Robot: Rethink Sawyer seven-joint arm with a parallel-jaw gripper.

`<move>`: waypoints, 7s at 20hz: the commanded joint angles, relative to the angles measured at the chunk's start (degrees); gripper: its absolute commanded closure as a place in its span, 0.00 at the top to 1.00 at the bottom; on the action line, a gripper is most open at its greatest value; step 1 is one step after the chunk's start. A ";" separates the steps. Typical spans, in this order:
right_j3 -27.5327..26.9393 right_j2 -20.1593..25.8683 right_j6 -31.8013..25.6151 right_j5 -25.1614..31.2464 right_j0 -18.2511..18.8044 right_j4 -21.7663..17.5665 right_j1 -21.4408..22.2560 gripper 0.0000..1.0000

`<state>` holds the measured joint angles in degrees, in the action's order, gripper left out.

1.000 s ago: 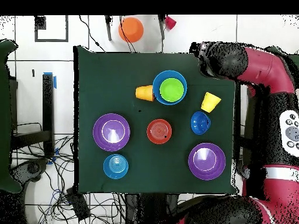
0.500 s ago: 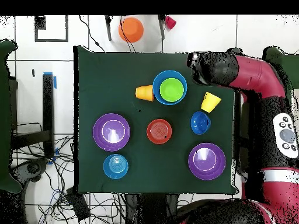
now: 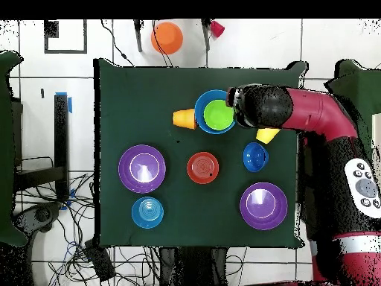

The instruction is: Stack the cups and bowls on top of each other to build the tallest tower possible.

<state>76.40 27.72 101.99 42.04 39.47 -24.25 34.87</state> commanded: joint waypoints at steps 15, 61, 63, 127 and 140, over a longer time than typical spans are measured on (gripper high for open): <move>13.73 1.72 -2.44 -1.57 -2.82 -2.66 10.42 1.00; 4.90 -8.10 3.88 -6.87 -12.39 -0.21 1.10 1.00; 5.43 -8.29 3.96 -6.13 -12.83 0.34 2.36 1.00; 27.56 -18.98 5.88 -30.67 -13.40 -0.82 1.99 1.00; 21.83 -21.81 6.00 -32.80 -15.95 0.40 -5.16 1.00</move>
<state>101.94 4.62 102.00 10.87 25.43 -23.31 35.74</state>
